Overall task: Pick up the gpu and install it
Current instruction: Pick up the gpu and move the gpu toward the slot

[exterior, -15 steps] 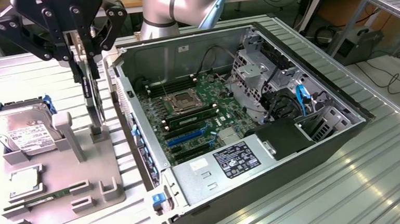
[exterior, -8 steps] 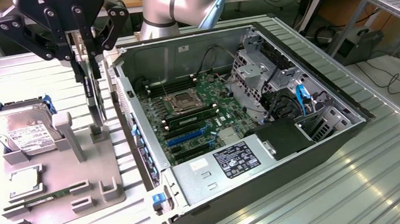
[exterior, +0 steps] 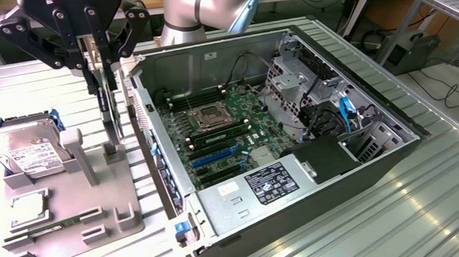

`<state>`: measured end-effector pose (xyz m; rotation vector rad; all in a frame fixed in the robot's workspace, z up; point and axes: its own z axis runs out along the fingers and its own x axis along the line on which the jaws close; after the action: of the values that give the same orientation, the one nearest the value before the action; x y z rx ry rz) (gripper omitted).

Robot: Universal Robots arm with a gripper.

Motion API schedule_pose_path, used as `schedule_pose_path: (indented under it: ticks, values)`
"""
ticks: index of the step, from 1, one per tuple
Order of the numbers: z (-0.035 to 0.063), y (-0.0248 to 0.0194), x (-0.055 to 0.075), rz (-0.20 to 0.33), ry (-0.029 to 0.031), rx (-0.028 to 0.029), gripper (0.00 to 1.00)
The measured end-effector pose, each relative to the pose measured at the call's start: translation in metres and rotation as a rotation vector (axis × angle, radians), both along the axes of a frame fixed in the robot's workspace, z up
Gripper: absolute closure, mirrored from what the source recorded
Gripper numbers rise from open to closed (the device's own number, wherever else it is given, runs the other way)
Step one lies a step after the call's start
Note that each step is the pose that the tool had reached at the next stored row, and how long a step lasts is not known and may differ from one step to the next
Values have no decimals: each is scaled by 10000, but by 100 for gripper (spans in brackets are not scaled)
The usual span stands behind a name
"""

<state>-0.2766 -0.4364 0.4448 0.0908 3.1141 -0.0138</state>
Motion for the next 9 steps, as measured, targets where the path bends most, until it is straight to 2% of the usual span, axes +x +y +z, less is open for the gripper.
schedule_pose_path:
  ticks: [9]
  values:
    - [-1,0,19,1,0,-2,74]
